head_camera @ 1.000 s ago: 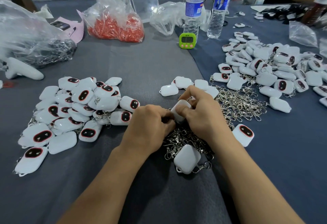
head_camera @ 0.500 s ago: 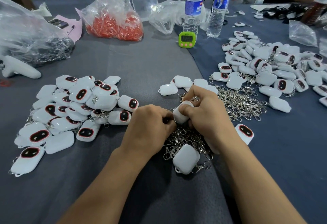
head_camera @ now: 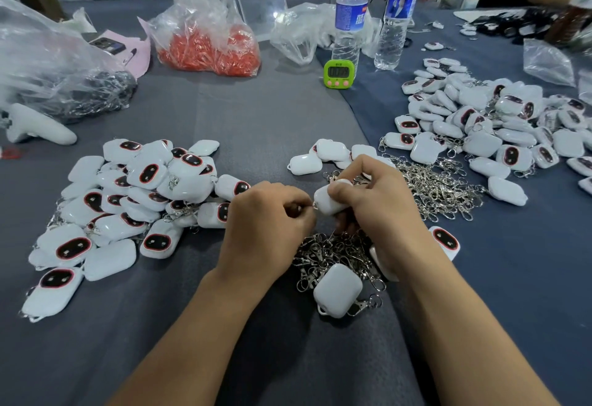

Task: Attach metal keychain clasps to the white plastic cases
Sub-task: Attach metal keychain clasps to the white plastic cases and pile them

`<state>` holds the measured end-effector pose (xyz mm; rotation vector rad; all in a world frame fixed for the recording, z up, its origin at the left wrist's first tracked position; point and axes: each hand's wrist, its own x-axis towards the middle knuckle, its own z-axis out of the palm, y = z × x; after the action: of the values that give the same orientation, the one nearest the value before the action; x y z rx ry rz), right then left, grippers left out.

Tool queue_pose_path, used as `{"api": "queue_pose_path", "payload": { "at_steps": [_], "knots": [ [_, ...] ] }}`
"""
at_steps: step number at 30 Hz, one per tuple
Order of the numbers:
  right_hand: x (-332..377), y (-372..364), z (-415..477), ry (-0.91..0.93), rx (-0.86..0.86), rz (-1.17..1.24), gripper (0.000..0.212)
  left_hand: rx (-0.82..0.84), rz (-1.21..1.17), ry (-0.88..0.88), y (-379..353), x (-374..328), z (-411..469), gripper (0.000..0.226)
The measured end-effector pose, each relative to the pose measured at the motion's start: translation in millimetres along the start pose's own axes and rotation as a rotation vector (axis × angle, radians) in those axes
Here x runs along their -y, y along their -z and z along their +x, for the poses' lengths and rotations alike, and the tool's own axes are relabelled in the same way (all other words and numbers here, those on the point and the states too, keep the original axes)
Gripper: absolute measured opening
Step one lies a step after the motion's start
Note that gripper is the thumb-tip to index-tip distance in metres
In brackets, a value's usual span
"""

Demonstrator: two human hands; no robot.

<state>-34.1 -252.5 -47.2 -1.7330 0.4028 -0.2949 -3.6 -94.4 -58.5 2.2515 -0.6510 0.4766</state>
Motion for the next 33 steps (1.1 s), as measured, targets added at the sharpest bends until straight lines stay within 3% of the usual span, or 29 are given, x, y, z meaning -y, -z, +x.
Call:
{"api": "queue_pose_path", "payload": {
  "at_steps": [6, 14, 17, 20, 23, 29, 33],
  "knots": [
    [11, 4, -7, -0.159, 0.06, 0.32, 0.024, 0.138, -0.536, 0.296, 1, 7, 8, 0.018],
    [19, 3, -12, -0.236, 0.134, 0.516, 0.024, 0.145, -0.856, 0.375, 2, 0, 10, 0.008],
    [19, 3, -12, -0.204, 0.14, 0.491, 0.024, 0.146, -0.8, 0.271, 7, 1, 11, 0.009],
    [17, 1, -12, -0.178, 0.108, 0.428, 0.025, 0.219, -0.5, 0.091, 13, 6, 13, 0.005],
    [17, -4, -13, -0.2, 0.066, 0.497, 0.027, 0.145, -0.249, -0.059, 13, 6, 13, 0.012],
    [20, -7, -12, -0.263, 0.063, 0.719, 0.036, 0.02, -0.669, 0.27, -2, -7, 7, 0.006],
    [18, -10, -13, -0.286, 0.062, 0.79, 0.035, -0.019, -0.739, 0.284, -3, -11, 7, 0.023]
  ]
}}
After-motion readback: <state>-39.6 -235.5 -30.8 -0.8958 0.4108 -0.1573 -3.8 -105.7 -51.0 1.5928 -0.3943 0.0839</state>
